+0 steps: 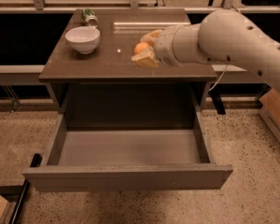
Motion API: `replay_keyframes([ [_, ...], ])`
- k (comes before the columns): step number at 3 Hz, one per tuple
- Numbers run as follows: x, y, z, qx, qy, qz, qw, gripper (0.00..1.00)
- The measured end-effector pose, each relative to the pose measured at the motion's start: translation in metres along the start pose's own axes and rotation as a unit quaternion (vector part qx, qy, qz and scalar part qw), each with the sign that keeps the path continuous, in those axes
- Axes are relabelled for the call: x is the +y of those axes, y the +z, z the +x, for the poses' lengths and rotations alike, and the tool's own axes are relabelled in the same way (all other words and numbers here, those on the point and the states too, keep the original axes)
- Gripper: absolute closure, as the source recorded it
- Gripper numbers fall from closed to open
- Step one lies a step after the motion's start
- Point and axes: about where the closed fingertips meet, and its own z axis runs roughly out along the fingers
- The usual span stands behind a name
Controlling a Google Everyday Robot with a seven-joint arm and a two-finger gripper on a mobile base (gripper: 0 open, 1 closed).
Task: Pick orange from top drawer and place on counter
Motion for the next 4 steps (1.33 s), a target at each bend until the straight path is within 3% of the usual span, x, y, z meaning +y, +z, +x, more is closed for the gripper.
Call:
replay_keyframes([
  [1, -0.031, 0.046, 0.007, 0.015, 0.024, 0.024, 0.9993, 1.00],
  [2, -0.043, 0.092, 0.020, 0.021, 0.051, 0.014, 0.9984, 1.00],
  [3, -0.047, 0.133, 0.039, 0.025, 0.082, -0.010, 0.9963, 0.85],
  [4, -0.048, 0.159, 0.056, 0.019, 0.112, -0.035, 0.9929, 0.54],
])
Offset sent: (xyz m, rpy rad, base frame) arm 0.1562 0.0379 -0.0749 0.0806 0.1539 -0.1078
